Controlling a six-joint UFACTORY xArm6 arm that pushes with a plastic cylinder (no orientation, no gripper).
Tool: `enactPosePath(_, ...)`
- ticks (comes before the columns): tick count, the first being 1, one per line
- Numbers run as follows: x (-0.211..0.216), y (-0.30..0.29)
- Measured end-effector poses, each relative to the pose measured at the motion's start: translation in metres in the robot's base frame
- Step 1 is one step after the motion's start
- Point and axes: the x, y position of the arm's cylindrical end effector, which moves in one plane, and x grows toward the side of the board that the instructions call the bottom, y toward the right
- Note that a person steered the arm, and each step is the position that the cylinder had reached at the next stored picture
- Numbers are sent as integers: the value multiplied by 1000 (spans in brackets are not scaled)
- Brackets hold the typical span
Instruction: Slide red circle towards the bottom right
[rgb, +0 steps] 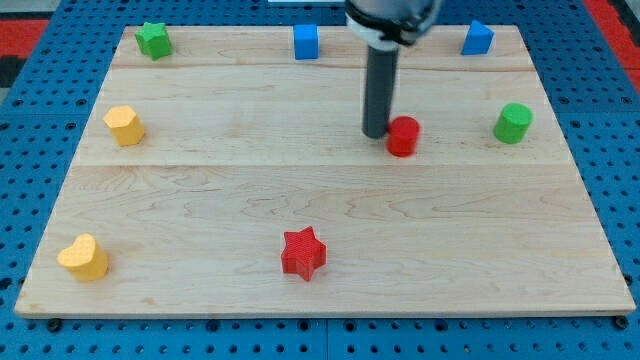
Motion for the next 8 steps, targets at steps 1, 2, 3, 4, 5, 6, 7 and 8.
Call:
enactPosePath(1, 15, 9)
enactPosePath(2, -22, -3)
enactPosePath(3, -17, 25)
enactPosePath(4, 20, 33)
enactPosePath(5, 50, 35)
enactPosePath(6, 27, 35)
enactPosePath(7, 24, 58)
enactPosePath(8, 50, 77)
